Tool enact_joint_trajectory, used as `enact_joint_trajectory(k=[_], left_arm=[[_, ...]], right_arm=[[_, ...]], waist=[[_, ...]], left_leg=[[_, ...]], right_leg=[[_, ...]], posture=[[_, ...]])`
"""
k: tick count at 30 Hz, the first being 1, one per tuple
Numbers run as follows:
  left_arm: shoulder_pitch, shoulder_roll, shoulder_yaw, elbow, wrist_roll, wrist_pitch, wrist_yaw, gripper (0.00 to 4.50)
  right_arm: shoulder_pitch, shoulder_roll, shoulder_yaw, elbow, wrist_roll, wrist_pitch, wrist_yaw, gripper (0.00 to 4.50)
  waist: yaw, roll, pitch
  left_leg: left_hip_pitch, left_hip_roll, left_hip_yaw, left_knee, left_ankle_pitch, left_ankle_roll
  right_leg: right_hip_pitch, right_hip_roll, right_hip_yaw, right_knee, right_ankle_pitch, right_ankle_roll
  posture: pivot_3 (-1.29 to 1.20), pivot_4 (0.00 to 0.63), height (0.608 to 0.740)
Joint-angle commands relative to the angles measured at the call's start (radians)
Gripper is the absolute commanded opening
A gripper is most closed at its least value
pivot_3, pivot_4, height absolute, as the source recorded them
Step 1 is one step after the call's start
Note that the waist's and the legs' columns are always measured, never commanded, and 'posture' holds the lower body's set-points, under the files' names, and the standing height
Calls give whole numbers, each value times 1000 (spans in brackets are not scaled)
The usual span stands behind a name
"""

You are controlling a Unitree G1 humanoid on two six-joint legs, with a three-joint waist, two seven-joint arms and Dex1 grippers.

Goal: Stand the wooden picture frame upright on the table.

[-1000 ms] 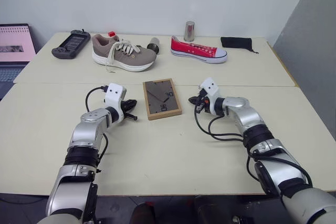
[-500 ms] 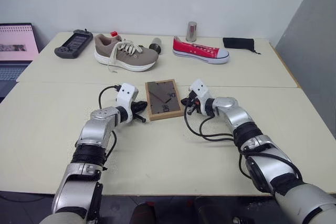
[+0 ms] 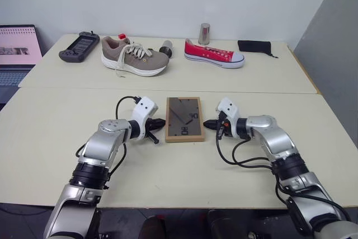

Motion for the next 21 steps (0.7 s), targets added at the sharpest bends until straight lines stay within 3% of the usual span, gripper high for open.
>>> enact_joint_trajectory(k=[1,14,21], left_arm=[[17,9,-73,-130,-50,46,-91,44],[59,65,-117,-228,-40,65,-142,44],[84,86,-132,-258,-39,69,-151,44]], right_arm=[[19,-17,-3,-150,63,58,27,0],[189,-167,-24,-453,211,236,74,0],[208,-191,4,-400,178,173,42,0]], waist=[[0,0,0],[2,0,0],[0,0,0]], left_leg=[[0,0,0,0,0,0],[-1,-2,-4,0,0,0],[-1,-2,-7,0,0,0]], right_leg=[[0,0,0,0,0,-1],[0,0,-1,-1,-2,-3],[0,1,-2,-1,-2,-3]], posture=[[0,150,740],[0,150,740],[0,150,740]])
